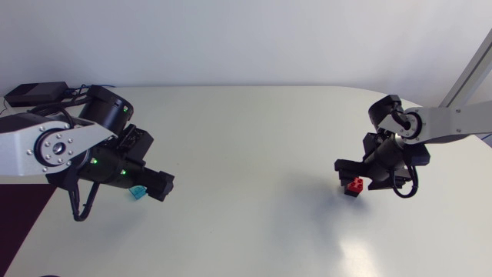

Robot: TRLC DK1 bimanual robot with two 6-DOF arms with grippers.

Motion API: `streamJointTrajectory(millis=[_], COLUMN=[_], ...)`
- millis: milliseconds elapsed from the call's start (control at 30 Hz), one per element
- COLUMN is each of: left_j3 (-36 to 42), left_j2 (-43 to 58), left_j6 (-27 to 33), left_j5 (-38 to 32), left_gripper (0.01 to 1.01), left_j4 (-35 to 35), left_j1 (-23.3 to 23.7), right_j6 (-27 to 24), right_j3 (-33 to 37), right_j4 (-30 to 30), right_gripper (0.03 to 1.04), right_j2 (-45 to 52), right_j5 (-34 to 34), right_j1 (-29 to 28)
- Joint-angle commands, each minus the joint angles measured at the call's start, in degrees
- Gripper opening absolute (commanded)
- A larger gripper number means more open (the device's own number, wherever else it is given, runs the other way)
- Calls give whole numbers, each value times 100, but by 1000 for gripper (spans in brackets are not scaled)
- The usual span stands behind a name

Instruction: Sort duplo bricks by size, large to the right and small to the left

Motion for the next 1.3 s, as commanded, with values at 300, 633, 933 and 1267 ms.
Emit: streamJointTrajectory(millis=[300, 633, 933, 1267], left_j3=[37, 1, -78, -113], left_j2=[74, 57, 57, 4], left_j6=[43, 43, 35, 35], left_j5=[47, 47, 47, 56], left_gripper=[956, 956, 956, 959], left_j4=[75, 83, 136, 136], left_j1=[-41, -41, -200, -340], right_j6=[119, -391, -760, -1076], right_j3=[-73, -433, -468, 261], right_j4=[272, 352, 369, 185], right_gripper=[307, 256, 261, 508], right_j2=[-99, -908, -785, 296], right_j5=[311, -40, -506, -805], right_j1=[296, 1175, 2203, 3240])
